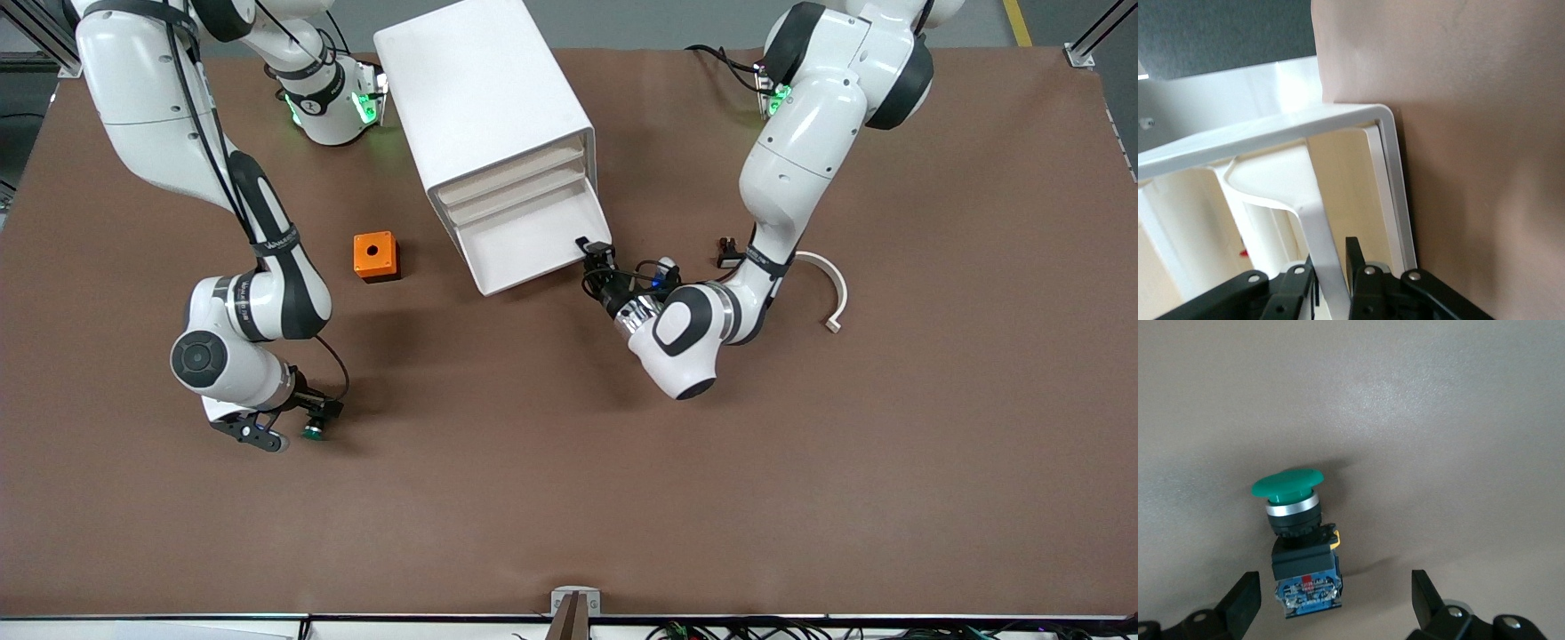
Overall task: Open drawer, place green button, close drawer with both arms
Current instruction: 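Pull the drawer open with the left gripper while the right gripper grasps the button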
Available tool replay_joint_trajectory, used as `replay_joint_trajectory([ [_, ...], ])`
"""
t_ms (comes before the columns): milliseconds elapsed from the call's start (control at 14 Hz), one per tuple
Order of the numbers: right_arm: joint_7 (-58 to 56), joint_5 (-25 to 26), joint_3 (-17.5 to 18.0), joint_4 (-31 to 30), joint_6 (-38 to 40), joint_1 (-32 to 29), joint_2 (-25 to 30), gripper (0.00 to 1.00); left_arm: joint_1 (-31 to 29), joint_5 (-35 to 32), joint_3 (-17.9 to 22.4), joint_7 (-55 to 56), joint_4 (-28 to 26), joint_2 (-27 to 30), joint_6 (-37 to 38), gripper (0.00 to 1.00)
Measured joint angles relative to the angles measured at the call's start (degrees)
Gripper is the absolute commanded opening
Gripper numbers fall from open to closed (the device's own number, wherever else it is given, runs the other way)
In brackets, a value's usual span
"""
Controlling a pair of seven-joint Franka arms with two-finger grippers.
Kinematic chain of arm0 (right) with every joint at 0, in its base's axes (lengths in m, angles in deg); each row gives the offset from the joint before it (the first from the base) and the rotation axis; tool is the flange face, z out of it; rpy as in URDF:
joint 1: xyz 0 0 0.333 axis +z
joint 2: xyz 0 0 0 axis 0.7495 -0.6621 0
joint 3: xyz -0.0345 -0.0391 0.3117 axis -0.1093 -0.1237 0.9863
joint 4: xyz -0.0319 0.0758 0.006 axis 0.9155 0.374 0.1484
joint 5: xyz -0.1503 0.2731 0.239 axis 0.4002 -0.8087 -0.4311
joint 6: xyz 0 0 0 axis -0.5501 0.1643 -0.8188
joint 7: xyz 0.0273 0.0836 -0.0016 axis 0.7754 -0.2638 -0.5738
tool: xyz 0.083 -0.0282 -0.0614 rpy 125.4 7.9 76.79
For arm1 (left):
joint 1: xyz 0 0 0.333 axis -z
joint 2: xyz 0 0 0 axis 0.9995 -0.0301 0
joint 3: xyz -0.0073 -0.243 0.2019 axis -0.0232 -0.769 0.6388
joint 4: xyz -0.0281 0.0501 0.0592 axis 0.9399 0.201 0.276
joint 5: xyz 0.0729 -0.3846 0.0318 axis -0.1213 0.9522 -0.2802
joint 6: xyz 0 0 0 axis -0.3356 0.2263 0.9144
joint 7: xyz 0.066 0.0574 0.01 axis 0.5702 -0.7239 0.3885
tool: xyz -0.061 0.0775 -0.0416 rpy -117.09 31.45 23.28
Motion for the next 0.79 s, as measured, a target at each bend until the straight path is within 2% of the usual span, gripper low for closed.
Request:
replay_joint_trajectory([
  [143, 0.17, 0.00, 0.01, 0.10, -0.21, 0.00, -0.47, 0.99, -1.31, 1.44, 0.04, -0.01, 0.00, -0.04, -0.50, 0.21],
  [286, 0.34, 0.00, 0.00, 0.11, -0.36, 0.00, -0.62, 0.89, -2.22, 1.78, 0.05, -0.09, 0.00, -0.07, -0.81, 0.26],
  [357, 0.42, 0.00, 0.01, 0.11, -0.36, 0.00, -0.64, 0.74, -2.62, 1.81, 0.05, -0.23, 0.00, -0.07, -0.89, 0.32],
  [500, 0.43, 0.00, 0.03, 0.11, -0.36, 0.00, -0.64, 0.32, -3.20, 1.82, 0.05, -0.88, 0.00, -0.07, -0.94, 0.51],
  [571, 0.44, 0.00, 0.09, 0.13, -0.36, 0.02, -0.64, 0.18, -3.39, 1.82, 0.05, -1.45, 0.00, -0.08, -0.94, 0.60],
  [643, 0.45, 0.00, 0.16, 0.17, -0.36, 0.07, -0.64, 0.06, -3.52, 1.82, 0.05, -2.12, 0.00, -0.14, -0.94, 0.76],
  [786, 0.54, 0.00, 0.25, 0.32, -0.36, 0.10, -0.64, 0.01, -3.60, 1.82, 0.05, -3.45, 0.00, -0.41, -0.96, 0.93],
])
